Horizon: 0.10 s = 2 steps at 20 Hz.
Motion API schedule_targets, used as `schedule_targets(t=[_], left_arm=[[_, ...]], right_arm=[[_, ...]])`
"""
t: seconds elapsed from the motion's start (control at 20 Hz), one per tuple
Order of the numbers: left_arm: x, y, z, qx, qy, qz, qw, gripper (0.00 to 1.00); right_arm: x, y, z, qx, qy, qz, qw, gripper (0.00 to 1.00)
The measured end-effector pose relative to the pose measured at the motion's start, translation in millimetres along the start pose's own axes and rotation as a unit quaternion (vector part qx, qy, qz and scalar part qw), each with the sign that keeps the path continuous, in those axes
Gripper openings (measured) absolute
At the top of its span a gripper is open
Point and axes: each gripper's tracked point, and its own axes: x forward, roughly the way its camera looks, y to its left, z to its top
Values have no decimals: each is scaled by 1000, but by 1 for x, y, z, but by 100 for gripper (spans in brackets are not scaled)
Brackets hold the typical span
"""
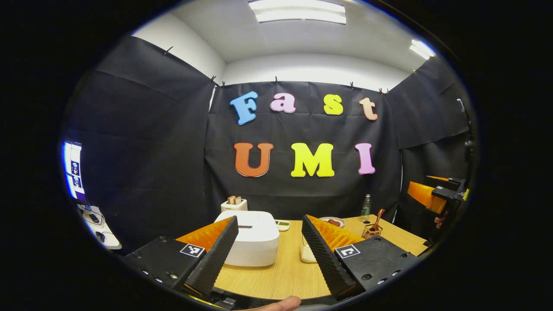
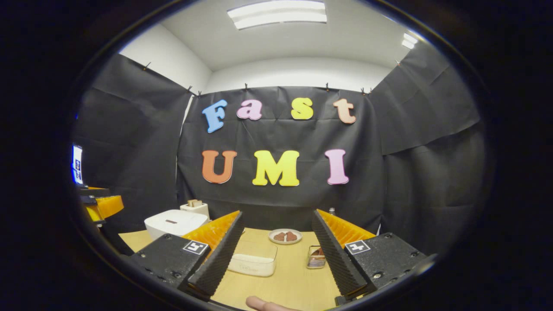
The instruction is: Close the left gripper, press the button to open the rice cooker; take a wooden spoon from the chopstick holder with the right hand, scoop a spoonful of rice and pour it into the rice cooker, then put the wooden spoon back into the chopstick holder.
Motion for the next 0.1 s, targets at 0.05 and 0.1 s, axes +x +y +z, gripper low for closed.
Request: schedule_targets(t=[0.05,0.1], left_arm=[[0,-1,0,-1,-1,0,1000,94],[-1,-1,1,-1,-1,-2,1000,94]], right_arm=[[-1,-1,1,1,0,0,1000,99],[-3,0,2,4,-4,1,1000,99]])
